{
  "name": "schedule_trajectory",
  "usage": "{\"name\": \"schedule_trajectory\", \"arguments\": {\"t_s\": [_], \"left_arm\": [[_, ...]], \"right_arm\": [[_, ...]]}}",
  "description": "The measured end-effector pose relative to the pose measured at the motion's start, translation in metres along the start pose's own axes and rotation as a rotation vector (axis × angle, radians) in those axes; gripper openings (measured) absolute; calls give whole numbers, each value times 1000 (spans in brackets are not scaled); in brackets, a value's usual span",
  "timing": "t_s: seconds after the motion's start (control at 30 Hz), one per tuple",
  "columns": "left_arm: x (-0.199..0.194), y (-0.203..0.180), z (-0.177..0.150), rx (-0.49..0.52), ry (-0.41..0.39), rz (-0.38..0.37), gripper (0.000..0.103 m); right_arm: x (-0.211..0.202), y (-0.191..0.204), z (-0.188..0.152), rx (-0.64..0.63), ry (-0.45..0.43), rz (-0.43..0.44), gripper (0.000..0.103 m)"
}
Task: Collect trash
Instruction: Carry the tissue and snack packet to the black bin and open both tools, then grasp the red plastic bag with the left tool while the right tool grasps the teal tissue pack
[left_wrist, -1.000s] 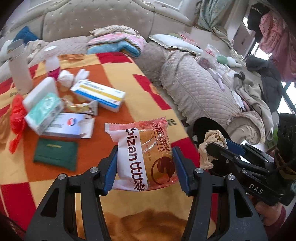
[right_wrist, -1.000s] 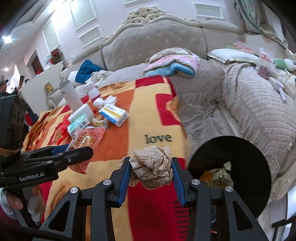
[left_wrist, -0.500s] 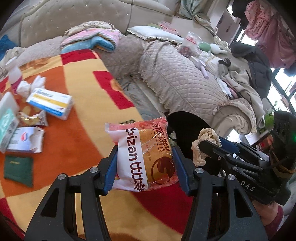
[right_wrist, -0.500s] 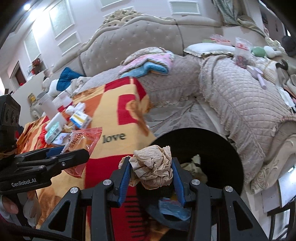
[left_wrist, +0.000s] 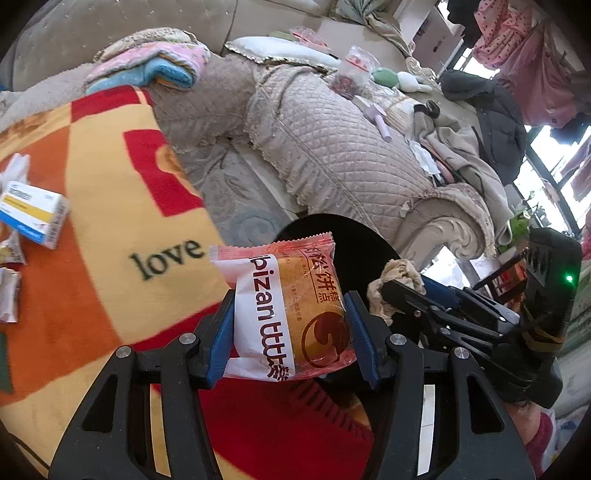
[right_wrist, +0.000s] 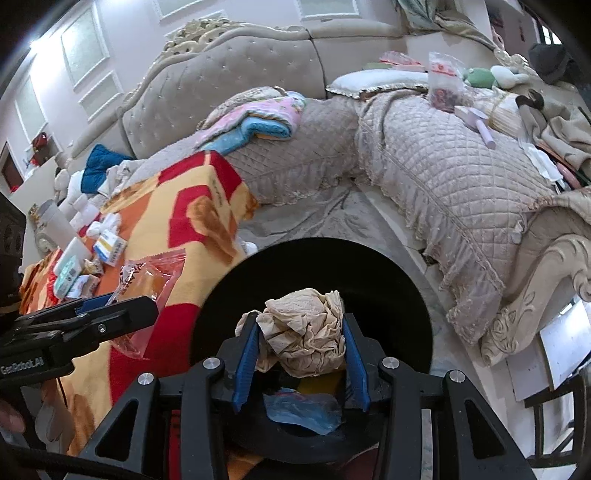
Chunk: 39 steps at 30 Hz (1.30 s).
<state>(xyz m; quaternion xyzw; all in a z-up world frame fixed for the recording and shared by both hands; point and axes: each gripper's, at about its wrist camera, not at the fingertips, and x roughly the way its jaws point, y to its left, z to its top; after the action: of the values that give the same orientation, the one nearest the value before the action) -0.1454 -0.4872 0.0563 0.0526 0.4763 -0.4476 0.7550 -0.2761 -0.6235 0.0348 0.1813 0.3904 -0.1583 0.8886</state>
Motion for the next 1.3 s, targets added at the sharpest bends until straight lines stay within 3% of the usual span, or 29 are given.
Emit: {"name": "schedule_trajectory", "arguments": {"t_s": [0.17,0.27,0.43,0.77,1.07,1.3], "left_arm": [[8,-4,-1,0,1,-24,57],[10,-5,0,3,3,-46,60],[3,-3,-1,12,-8,-34,62],[-21,17,-12,9,-49,100,62],[-59,59,-28,-40,-91,203,62],[-106,120,-51,-126,-133,313,62]], "right_arm": [[5,-9,-2,26,4,-25,52],[7,-11,-2,40,5,-43,67],[7,-12,-2,53,10,-35,68],[8,11,-3,21,22,-3,68],[10,65,0,-55,23,74,72],[26,128,-4,-160,64,153,73]]}}
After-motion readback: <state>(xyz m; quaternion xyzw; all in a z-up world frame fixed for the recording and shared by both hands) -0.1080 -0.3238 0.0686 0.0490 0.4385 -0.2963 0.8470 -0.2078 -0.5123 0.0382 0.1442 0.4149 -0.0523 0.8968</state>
